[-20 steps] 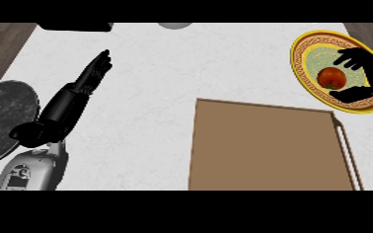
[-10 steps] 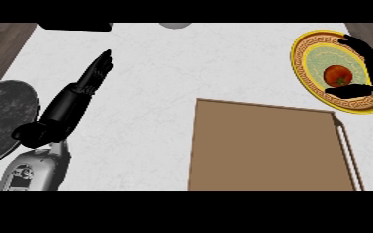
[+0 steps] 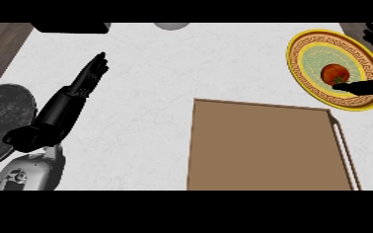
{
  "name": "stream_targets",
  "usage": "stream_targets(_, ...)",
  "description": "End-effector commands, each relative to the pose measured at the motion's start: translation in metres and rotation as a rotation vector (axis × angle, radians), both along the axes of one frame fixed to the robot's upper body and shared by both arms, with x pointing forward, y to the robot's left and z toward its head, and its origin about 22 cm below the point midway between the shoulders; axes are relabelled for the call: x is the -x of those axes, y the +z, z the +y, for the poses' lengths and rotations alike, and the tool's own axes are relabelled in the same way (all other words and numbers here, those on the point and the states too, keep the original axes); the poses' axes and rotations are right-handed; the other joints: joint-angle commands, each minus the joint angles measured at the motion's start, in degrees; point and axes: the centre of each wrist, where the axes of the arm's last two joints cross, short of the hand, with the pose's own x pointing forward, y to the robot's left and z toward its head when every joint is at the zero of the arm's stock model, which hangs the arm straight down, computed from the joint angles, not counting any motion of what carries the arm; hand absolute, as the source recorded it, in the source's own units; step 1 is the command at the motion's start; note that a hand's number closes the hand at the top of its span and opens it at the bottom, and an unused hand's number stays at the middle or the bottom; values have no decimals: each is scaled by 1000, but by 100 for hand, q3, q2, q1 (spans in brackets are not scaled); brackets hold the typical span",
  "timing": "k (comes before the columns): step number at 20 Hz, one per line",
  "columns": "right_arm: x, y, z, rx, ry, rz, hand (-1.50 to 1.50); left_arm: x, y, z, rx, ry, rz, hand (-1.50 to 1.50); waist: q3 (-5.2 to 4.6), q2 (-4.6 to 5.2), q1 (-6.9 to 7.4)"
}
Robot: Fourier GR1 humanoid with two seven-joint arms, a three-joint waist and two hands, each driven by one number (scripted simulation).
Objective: Pick the tomato from the tray and place it in the plate
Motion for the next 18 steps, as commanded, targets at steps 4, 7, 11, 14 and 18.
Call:
stream_targets(4, 29, 22, -51, -335, 81, 16, -150, 1, -4, 15, -1, 14, -2, 0, -2, 10, -18)
stream_targets(7, 56, 42, -86, -353, 98, -2, -150, 2, -1, 10, -19, 11, -17, 0, 4, 14, -2)
stream_targets(11, 74, 59, -107, -357, 118, 6, -150, -8, 1, 0, 8, 5, 2, 0, 16, 55, 1)
stream_targets(14, 93, 49, -118, -356, 127, 0, -150, -4, 2, -5, 8, 20, -10, 0, 18, 32, -33)
stream_targets(18, 108, 56, -130, -347, 120, -3, -150, 3, -12, 1, 15, 5, 13, 0, 16, 23, -38)
